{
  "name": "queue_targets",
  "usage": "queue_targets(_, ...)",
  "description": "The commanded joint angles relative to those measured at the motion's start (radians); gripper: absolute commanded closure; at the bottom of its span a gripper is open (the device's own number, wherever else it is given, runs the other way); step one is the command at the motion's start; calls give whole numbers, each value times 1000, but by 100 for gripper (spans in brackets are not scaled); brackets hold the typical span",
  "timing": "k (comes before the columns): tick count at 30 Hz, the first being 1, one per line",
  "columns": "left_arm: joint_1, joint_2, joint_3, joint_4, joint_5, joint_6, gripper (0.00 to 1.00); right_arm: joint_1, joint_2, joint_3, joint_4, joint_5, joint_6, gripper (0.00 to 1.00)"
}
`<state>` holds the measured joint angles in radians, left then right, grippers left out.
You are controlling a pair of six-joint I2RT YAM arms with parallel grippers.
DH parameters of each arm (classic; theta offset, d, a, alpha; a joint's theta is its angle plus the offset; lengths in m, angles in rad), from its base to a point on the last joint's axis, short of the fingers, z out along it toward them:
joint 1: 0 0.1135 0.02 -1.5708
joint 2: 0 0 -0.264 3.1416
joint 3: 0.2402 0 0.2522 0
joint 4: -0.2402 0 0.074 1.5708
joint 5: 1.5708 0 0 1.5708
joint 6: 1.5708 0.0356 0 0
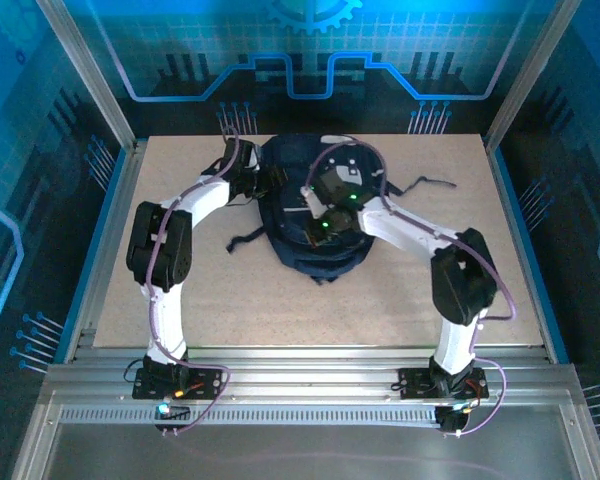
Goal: Pack the student bag
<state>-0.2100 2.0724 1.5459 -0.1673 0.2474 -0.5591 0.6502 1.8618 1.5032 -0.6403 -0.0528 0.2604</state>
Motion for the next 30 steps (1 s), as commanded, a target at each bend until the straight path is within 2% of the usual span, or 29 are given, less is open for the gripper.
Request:
queue_targets(1,5,-66,-12,1,-55,40,16,18,71,139,9,-95,-6,100)
queue_targets(2,10,-92,-38,5,-61,37,12,18,93,171,11,-100,-3,100)
queue_targets(6,34,-228,-176,31,-80,13,15,22,169,271,9,-98,-3,100)
queue_targets(12,34,-377,-350,119,-44,-115,16,26,196,260,66,-128,42,100)
queue_targets(17,24,-406,-472,204,-38,-198,20,34,170,220,115,-140,67,100)
queue_targets(23,-20,-362,-473,207,-25,-216,24,40,159,216,128,-142,75,100)
queue_targets(25,-36,-337,-467,212,-22,-217,33,45,155,208,139,-142,82,100)
queue_targets(26,-40,-324,-462,214,-15,-220,41,47,155,204,143,-143,83,100)
queue_targets(28,-46,-293,-447,228,9,-223,68,48,151,194,145,-145,83,100)
queue_targets(30,-48,-279,-433,226,14,-217,100,48,144,178,132,-135,80,100)
